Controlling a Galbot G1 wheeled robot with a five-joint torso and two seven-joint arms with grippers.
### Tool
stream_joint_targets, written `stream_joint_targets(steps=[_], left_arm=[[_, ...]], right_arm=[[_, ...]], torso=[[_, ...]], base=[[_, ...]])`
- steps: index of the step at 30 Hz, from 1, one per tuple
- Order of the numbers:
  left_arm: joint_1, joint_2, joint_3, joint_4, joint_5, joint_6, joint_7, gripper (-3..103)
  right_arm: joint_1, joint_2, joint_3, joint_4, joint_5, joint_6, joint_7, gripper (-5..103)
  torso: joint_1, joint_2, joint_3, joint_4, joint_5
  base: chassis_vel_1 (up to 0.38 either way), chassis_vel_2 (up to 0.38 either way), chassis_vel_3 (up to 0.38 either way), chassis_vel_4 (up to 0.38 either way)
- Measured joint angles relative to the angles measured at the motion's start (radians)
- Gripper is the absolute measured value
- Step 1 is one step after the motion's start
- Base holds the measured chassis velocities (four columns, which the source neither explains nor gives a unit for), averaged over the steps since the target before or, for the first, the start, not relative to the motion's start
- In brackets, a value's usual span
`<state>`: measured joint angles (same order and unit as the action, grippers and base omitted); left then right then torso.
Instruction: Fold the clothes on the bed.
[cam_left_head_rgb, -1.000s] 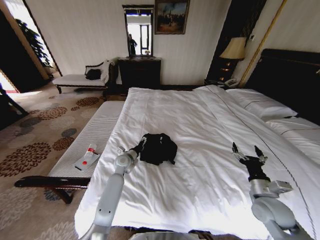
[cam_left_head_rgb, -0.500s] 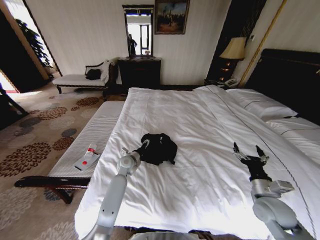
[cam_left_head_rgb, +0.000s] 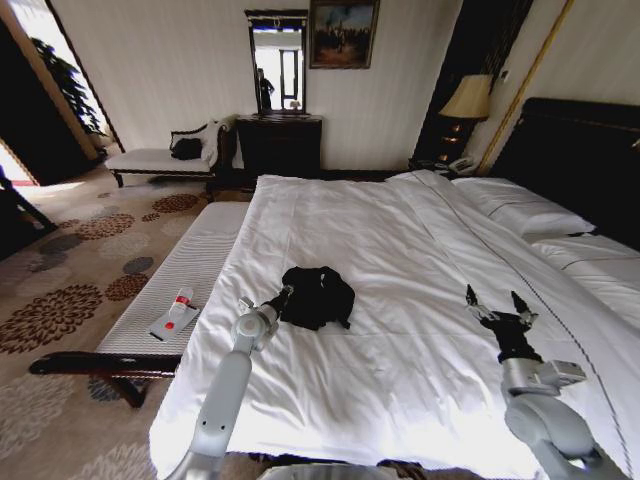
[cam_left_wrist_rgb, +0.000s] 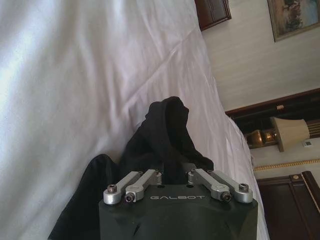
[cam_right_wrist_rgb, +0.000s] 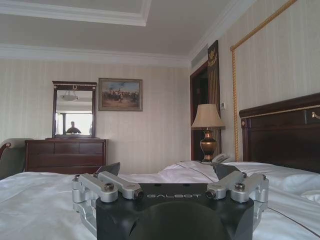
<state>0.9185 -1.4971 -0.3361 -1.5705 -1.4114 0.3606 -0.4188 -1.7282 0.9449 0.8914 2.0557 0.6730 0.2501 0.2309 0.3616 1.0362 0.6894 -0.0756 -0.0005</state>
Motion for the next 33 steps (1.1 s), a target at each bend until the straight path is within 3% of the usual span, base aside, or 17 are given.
stream_joint_targets(steps=[1,2,6,11,17,24,26,28,33], left_arm=[[0.001,-0.001,0.0,0.0,0.002,0.0,0.0,21],[0.004,-0.002,0.001,-0.001,0.003,0.001,-0.001,11],[0.011,0.001,-0.004,-0.014,0.004,0.001,-0.002,2],[0.023,0.021,-0.016,-0.041,0.003,0.002,-0.005,1],[0.029,0.066,-0.03,-0.061,0.02,0.009,-0.005,1],[0.003,0.148,-0.056,-0.088,0.073,0.008,0.013,1],[0.002,0.161,-0.062,-0.095,0.077,0.007,0.014,1],[0.023,0.202,-0.085,-0.127,0.082,0.007,0.014,1],[0.097,0.271,-0.126,-0.163,0.095,0.008,0.022,1]], right_arm=[[-0.001,-0.001,0.001,0.001,0.0,0.0,0.001,100],[-0.001,-0.003,0.003,0.002,0.0,0.0,0.002,100],[-0.001,-0.006,0.006,0.003,0.001,0.0,0.003,100],[0.004,-0.016,-0.005,0.003,0.006,-0.009,0.013,100],[0.032,-0.084,-0.059,0.002,0.039,-0.054,0.041,100],[0.189,-0.202,-0.246,-0.101,0.135,-0.085,0.051,100],[0.214,-0.211,-0.274,-0.113,0.152,-0.09,0.056,100],[0.309,-0.233,-0.375,-0.157,0.223,-0.112,0.083,100],[0.478,-0.222,-0.525,-0.23,0.278,-0.13,0.108,100]], torso=[[0.0,0.0,0.0,0.0,-0.0001],[0.0,0.0,0.0,-0.0001,0.0],[0.0,0.0,0.0,-0.0001,-0.0001],[0.0,0.0,0.0,-0.0001,-0.0001],[0.0,0.0,0.0,-0.0002,-0.0002],[0.0,0.0,0.0,-0.0003,-0.0004],[0.0,0.0,0.0,-0.0005,-0.0001],[0.0,0.0,0.0,0.0,0.0],[0.0,0.0,0.0,0.0001,-0.0002]], base=[[0.0,0.0,0.0,0.0],[0.0,0.0,0.0,0.0],[0.0,0.0,0.0,0.0],[0.0,0.0,0.0,0.0],[0.0,0.0,0.0,0.0],[0.0,0.0,0.0,0.0],[0.0,0.0,0.0,0.0],[0.0,0.0,0.0,0.0],[0.0,0.0,0.0,0.0]])
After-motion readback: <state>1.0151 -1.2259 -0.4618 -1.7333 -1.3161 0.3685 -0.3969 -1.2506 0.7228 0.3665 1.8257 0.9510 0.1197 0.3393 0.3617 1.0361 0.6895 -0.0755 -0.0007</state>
